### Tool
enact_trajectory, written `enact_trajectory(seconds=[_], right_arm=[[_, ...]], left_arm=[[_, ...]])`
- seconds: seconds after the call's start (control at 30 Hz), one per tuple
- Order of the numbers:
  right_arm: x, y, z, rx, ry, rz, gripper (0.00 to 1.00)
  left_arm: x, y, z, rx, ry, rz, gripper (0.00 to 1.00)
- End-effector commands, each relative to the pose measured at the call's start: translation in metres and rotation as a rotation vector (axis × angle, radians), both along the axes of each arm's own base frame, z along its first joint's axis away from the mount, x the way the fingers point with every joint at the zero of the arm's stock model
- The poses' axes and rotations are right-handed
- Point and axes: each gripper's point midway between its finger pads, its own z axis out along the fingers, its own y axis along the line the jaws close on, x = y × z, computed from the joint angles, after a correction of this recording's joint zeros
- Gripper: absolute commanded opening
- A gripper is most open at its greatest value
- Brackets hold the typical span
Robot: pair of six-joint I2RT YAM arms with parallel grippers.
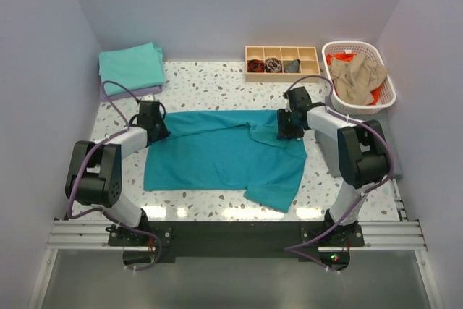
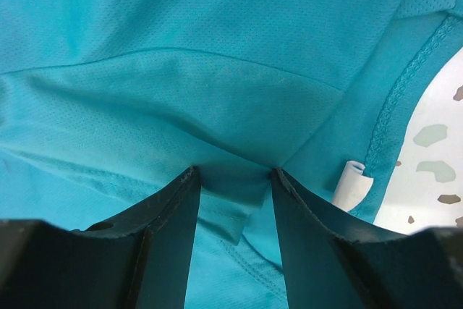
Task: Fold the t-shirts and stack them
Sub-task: Fold the tshirt
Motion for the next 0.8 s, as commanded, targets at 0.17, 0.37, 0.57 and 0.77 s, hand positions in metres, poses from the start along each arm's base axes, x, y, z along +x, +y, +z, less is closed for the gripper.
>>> enact_trajectory(seconds=[0.17, 0.37, 0.57, 0.77], right_arm=[[0.01, -0.016, 0.005, -0.098, -0.007, -0.041, 0.48], [0.011, -0.024, 0.008, -0.14, -0.015, -0.059, 0.48], [0.012, -0.033, 0.011, -0.187, -0.026, -0.075, 0.48], [0.009, -0.044, 0.01, -0.244, -0.012, -0.099, 0.48]], left_arm=[[0.016, 0.024, 0.026, 0.061, -0.075, 0.049, 0.16], [0.018, 0.032, 0.036, 0.072, -0.094, 0.069, 0.09], [0.022, 0.036, 0.041, 0.069, -0.103, 0.071, 0.05], [0.018, 0.043, 0.035, 0.095, -0.07, 0.089, 0.02]])
